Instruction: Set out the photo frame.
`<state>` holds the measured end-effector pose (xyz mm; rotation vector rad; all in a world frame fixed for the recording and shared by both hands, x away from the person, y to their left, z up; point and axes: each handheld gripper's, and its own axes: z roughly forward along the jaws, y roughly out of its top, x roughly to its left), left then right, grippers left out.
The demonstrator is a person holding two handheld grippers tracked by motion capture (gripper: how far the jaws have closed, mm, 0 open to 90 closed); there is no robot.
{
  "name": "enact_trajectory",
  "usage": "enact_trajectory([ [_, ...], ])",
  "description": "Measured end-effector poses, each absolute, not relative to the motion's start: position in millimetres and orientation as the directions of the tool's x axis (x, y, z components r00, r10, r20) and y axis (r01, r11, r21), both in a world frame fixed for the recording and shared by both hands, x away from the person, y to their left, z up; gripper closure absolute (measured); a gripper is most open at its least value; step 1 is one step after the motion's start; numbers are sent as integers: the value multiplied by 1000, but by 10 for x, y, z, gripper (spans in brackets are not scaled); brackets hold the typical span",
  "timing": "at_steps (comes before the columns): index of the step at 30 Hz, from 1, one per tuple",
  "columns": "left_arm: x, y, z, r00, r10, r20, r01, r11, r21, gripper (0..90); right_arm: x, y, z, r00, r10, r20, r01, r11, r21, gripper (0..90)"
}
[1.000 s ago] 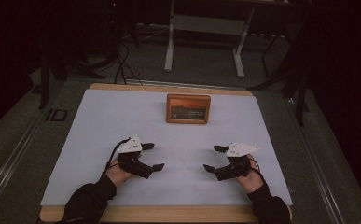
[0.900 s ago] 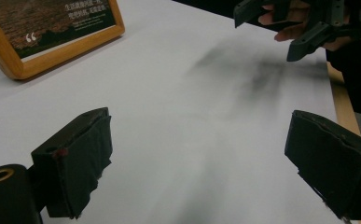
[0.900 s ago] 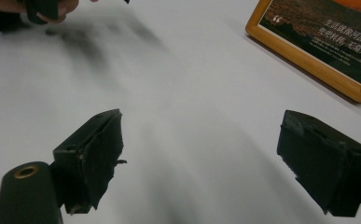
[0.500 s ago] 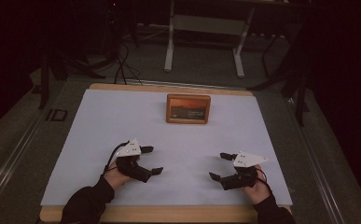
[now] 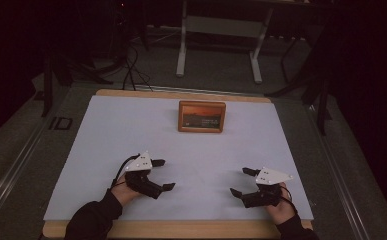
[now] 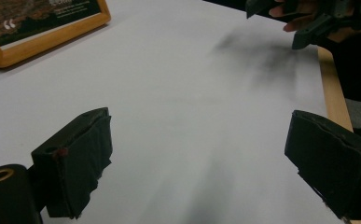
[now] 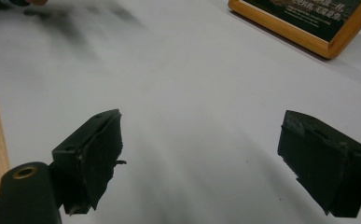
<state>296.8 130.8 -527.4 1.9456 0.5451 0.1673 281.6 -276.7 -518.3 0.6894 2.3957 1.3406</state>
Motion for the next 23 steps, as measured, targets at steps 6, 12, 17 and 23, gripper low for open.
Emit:
enact_trajectory([
  [6,2970,1299,-5290,888,443,-122,295,-347,891,79,2842,-2772,-5217,-829,559,-27,273,446,852,133],
  [12,2980,1316,-5295,885,450,-123,297,-340,892,79,2854,-2787,-5220,-818,575,-16,288,434,854,133],
  [17,2979,1310,-5306,885,448,-126,300,-342,890,79,2861,-2799,-5220,-817,577,-11,289,425,858,133],
  [23,2982,1307,-5301,887,445,-125,297,-341,892,79,2862,-2800,-5216,-813,581,-25,283,433,856,133],
])
